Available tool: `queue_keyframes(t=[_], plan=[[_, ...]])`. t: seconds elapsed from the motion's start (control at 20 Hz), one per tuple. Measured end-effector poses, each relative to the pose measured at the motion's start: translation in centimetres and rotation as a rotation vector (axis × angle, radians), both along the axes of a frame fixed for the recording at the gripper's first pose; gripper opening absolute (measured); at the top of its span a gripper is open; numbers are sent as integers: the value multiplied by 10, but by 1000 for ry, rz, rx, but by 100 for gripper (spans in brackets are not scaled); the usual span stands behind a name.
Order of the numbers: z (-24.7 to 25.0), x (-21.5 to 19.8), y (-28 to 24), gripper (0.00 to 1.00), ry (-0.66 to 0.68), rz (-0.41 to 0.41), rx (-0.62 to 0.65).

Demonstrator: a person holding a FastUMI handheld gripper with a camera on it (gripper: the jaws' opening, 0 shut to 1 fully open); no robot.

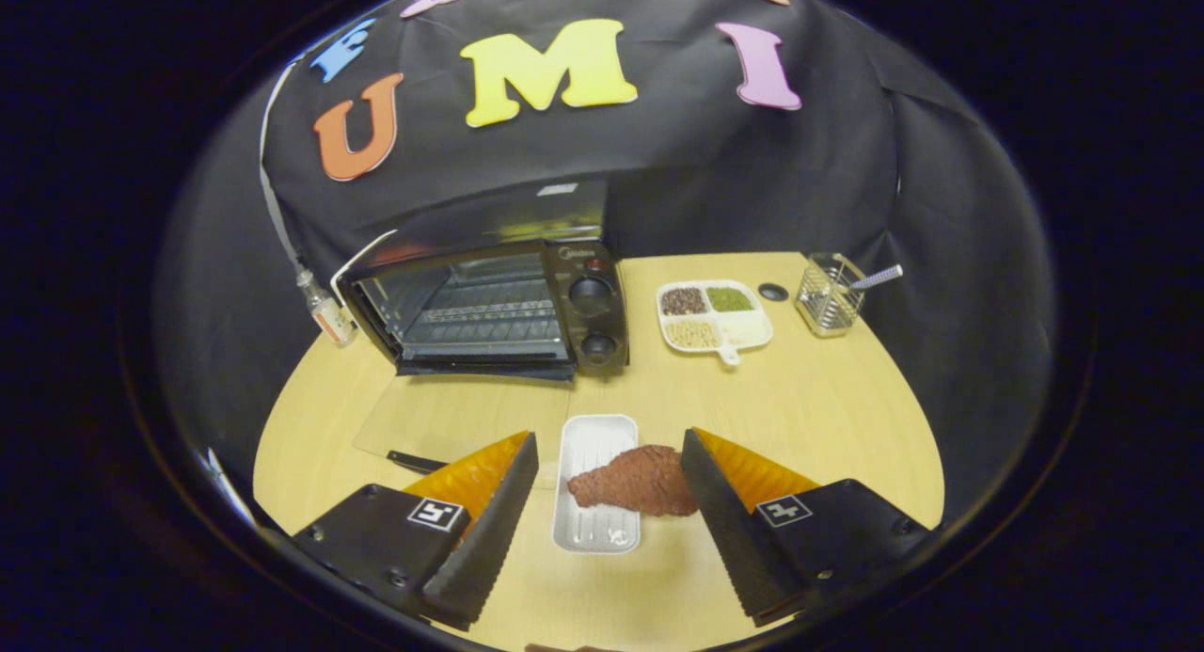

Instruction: Open the toaster oven, put the food inside, and close the toaster oven door.

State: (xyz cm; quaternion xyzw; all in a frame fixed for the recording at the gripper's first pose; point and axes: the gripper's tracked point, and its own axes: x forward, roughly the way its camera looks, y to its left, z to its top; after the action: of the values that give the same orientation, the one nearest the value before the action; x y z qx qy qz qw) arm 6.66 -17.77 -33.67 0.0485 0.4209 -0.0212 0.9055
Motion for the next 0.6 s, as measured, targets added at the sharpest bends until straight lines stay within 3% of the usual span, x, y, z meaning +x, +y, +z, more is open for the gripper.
queue_keyframes(t=[0.35,0.6], plan=[[-39,-8,-43,94,125,-38,131],[-54,-13,-42,79,189,-39,338]])
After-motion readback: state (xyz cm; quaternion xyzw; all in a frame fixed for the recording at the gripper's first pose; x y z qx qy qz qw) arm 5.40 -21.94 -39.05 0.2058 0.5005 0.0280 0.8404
